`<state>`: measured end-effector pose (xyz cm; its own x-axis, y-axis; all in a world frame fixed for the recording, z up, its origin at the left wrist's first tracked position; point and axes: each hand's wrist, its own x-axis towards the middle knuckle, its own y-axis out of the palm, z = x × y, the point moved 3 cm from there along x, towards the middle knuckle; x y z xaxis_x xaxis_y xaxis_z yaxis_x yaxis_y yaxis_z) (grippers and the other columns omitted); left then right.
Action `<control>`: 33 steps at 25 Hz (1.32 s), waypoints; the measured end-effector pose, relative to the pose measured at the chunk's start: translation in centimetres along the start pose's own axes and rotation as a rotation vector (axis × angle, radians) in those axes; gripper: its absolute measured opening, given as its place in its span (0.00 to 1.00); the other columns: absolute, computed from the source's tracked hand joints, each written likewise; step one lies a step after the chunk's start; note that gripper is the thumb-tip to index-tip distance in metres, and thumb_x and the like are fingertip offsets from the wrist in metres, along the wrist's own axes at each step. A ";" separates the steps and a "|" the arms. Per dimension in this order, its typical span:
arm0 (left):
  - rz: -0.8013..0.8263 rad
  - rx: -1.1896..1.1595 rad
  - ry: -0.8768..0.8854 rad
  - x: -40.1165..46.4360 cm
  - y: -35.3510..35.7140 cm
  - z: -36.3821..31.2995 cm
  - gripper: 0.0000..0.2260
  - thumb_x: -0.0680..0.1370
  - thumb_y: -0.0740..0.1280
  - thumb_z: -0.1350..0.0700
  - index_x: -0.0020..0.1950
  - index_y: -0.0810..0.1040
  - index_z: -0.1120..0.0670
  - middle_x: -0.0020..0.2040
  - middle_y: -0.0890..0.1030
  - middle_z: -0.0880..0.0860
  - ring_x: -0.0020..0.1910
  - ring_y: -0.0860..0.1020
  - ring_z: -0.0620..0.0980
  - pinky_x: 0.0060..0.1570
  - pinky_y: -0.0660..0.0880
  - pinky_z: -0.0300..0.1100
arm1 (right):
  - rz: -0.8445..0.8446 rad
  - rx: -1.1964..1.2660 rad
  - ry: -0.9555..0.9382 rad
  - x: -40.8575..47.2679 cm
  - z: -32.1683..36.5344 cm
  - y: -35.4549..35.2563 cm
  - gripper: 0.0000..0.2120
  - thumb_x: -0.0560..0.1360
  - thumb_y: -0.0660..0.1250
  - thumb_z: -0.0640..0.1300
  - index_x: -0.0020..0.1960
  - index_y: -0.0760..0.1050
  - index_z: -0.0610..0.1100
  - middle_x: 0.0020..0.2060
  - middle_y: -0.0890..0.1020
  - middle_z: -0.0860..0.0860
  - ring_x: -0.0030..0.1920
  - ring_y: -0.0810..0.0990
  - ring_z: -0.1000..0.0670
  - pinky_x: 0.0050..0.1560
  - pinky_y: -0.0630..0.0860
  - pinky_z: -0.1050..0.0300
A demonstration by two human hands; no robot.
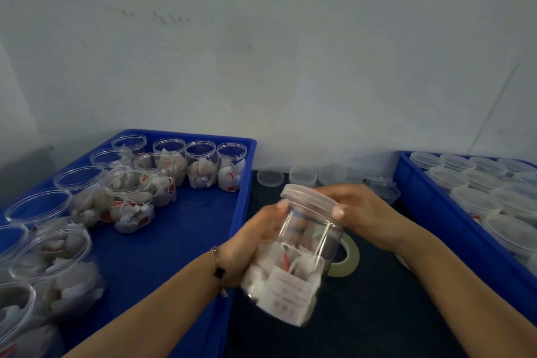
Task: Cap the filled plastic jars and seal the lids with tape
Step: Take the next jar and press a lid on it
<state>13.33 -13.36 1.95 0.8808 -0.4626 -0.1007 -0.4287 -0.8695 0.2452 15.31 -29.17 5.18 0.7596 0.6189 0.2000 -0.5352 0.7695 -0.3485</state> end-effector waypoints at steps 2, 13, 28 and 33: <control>-0.160 0.476 0.089 -0.2 -0.4 0.8 0.29 0.68 0.69 0.38 0.63 0.73 0.53 0.49 0.80 0.49 0.44 0.81 0.42 0.47 0.78 0.42 | -0.108 -0.218 0.179 0.0 -0.6 0.7 0.21 0.64 0.69 0.68 0.53 0.78 0.62 0.49 0.82 0.56 0.49 0.82 0.57 0.45 0.79 0.62; -0.096 0.638 0.187 0.1 -1.3 2.3 0.30 0.58 0.72 0.32 0.56 0.75 0.43 0.51 0.81 0.45 0.51 0.80 0.42 0.55 0.77 0.47 | 0.317 -0.150 0.310 -0.9 0.6 -0.5 0.30 0.71 0.71 0.57 0.69 0.63 0.68 0.66 0.72 0.64 0.67 0.70 0.62 0.62 0.70 0.67; -0.336 1.132 0.384 -0.2 -0.4 2.4 0.37 0.56 0.70 0.34 0.62 0.62 0.40 0.51 0.63 0.34 0.47 0.66 0.28 0.40 0.64 0.22 | -0.150 -1.101 0.058 -1.3 -0.4 4.7 0.28 0.73 0.41 0.67 0.71 0.53 0.61 0.67 0.65 0.58 0.57 0.75 0.52 0.52 0.74 0.54; -0.255 1.270 0.332 0.1 -0.7 3.0 0.37 0.56 0.64 0.26 0.61 0.69 0.42 0.51 0.69 0.34 0.52 0.66 0.35 0.51 0.66 0.31 | -0.119 -0.648 0.277 -0.8 -3.0 2.6 0.31 0.70 0.40 0.76 0.70 0.52 0.70 0.71 0.68 0.58 0.65 0.73 0.52 0.59 0.67 0.55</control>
<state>13.09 -13.35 -1.14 0.8926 -0.3587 0.2730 0.0251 -0.5652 -0.8246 14.44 -28.16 1.37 0.9111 0.4078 0.0606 -0.1808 0.5273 -0.8302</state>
